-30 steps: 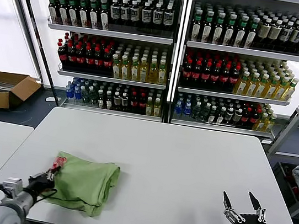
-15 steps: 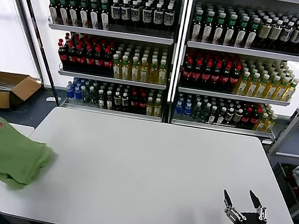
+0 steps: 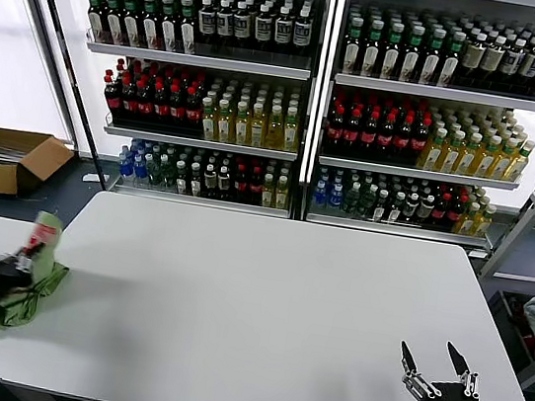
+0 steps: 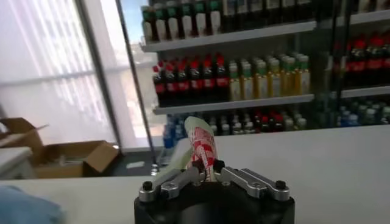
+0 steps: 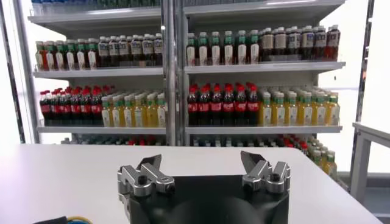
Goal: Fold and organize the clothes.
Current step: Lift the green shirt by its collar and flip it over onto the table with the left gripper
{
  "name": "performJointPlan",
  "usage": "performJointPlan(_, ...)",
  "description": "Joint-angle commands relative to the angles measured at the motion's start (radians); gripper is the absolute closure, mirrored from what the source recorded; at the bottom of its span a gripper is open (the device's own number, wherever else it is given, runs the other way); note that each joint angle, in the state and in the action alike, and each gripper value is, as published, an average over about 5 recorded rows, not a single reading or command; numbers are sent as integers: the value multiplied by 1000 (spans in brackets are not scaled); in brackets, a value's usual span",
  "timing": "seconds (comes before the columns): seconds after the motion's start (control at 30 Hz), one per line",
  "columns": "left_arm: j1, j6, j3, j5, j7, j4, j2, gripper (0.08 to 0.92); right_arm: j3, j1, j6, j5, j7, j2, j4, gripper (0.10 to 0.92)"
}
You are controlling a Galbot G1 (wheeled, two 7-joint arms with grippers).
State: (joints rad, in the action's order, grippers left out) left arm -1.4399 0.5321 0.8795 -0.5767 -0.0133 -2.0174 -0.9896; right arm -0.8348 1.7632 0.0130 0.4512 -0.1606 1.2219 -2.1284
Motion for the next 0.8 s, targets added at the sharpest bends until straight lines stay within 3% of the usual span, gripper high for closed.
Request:
performJointPlan(0.03, 102, 42, -440, -116, 212, -133, -190, 882, -18, 6, 0, 2, 1, -8, -4, 203)
performJointPlan(0.17, 137, 45, -551, -223, 326, -129, -230, 882, -19, 15, -1, -2, 0, 2, -5, 203)
performJointPlan(0.43, 221, 26, -677, -404, 476, 18, -359, 882, 5, 19, 13, -27, 3, 9, -20, 203)
performJointPlan(0.8, 193, -15, -754, -412, 468, -42, -365, 882, 115, -52, 136, -53, 46, -19, -53, 203)
